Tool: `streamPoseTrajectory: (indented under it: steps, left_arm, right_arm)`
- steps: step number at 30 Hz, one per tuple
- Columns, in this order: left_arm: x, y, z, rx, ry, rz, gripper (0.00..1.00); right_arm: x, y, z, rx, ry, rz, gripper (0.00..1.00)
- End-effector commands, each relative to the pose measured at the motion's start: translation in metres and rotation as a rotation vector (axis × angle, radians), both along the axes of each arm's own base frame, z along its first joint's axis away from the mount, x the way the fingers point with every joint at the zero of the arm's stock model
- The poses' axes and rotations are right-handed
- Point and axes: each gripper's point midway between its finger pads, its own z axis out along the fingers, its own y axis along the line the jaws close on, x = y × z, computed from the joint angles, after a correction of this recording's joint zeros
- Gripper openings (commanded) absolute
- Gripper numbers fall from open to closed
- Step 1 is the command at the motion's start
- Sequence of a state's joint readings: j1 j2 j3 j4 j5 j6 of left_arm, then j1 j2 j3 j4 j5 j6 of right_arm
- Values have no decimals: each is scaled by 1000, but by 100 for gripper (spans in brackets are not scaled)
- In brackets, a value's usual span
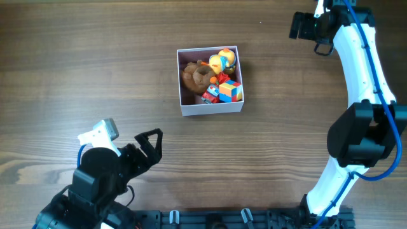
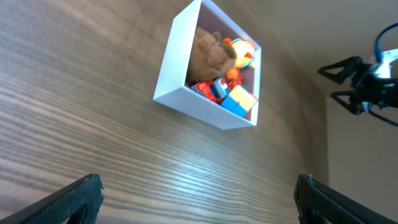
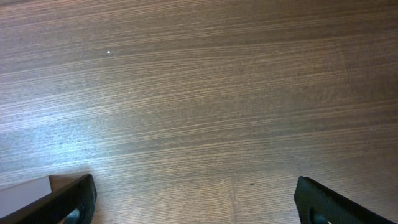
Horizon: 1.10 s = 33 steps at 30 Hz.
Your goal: Pack container
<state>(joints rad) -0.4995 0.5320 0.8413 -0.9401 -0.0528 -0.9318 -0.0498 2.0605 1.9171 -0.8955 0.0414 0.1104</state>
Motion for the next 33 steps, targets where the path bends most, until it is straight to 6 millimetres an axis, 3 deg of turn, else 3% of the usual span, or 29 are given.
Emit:
streamPoseTrajectory:
  steps: [1, 7, 14, 21, 25, 28, 33]
  left_arm:
    - [-5, -3, -6, -20, 36, -9, 100]
    - [-1, 1, -4, 13, 9, 1, 100]
    - [10, -17, 22, 226, -241, -270, 100]
    - [23, 11, 18, 164, -252, -154, 100]
    - [14, 7, 38, 199, -553, -213, 100]
    - [5, 9, 43, 192, -669, -194, 100]
    - [10, 7, 62, 180, -826, -178, 100]
  right_arm:
    - [-1, 0, 10, 3, -22, 6, 100]
    - [-1, 0, 10, 3, -22, 6, 100]
    - [-1, 0, 10, 3, -22, 6, 100]
    - [-1, 0, 10, 3, -22, 6, 100]
    - [-1, 0, 10, 3, -22, 6, 100]
    - [-1, 0, 10, 4, -22, 5, 100]
    - [-1, 0, 10, 4, -22, 5, 100]
